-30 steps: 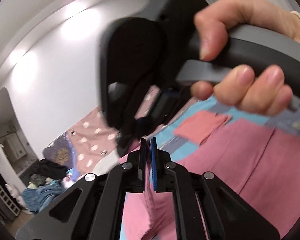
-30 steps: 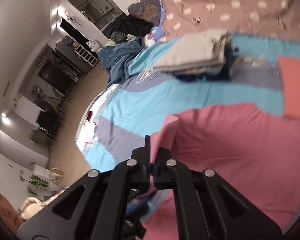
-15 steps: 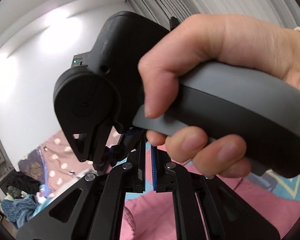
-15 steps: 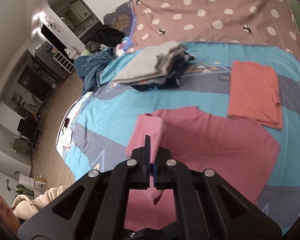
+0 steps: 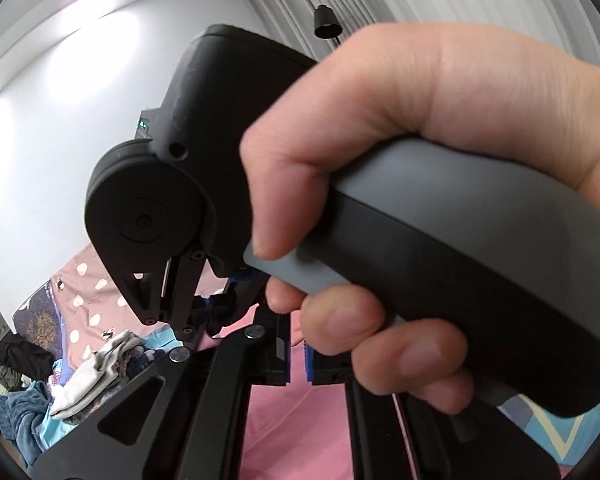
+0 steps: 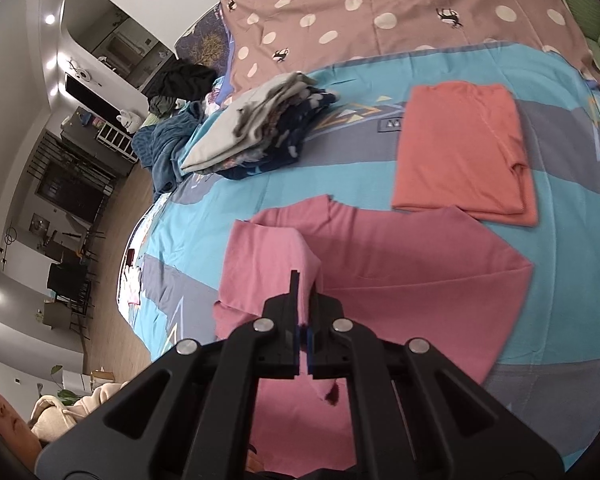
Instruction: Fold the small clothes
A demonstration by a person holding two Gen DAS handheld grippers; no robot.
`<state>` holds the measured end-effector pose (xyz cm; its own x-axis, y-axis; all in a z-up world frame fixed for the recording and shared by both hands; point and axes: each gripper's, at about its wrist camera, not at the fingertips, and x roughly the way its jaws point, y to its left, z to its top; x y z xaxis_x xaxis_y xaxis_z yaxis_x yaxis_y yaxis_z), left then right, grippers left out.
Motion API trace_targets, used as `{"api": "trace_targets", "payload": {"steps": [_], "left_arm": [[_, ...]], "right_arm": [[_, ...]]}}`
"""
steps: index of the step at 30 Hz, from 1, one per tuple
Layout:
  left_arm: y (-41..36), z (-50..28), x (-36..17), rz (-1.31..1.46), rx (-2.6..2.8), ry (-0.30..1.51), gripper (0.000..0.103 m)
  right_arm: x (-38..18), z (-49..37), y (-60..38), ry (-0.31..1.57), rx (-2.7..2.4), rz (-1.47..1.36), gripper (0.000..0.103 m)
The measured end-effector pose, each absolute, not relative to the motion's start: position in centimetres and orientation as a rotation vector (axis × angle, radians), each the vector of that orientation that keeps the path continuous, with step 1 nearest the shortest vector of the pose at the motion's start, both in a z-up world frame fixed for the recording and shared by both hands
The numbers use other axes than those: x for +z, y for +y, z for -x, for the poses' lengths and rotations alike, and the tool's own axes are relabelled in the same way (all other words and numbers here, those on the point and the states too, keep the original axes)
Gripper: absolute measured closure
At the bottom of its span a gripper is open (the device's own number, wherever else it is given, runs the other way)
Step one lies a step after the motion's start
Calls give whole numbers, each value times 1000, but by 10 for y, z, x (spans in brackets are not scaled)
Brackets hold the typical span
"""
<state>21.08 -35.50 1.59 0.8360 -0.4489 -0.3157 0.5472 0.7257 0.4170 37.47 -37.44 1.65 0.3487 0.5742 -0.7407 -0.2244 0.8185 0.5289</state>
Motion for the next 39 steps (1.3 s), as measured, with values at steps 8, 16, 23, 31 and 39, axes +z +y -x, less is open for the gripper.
{"api": "trace_targets", "payload": {"steps": [8,16,23,31,39], "left_arm": [[-372,-211,0,-541,-594,248,97],[-369,-240,-41,-603,-618,385,97],[-356,-235,-63,-651,-711,532,67],[-223,-260,-24,-407,-825,706,45],[-38,-375,-70,403,-734,949,34]], "right_arm": [[-24,-382,-412,1161,525,-456,101],[-88,-388,-437,1254,517,-540,101],[-141,-389,-464,1338,408,-578,97],[-121,-350,-474,1179,204,-333,68],[-103,-302,-389,948,228,-89,53]]}}
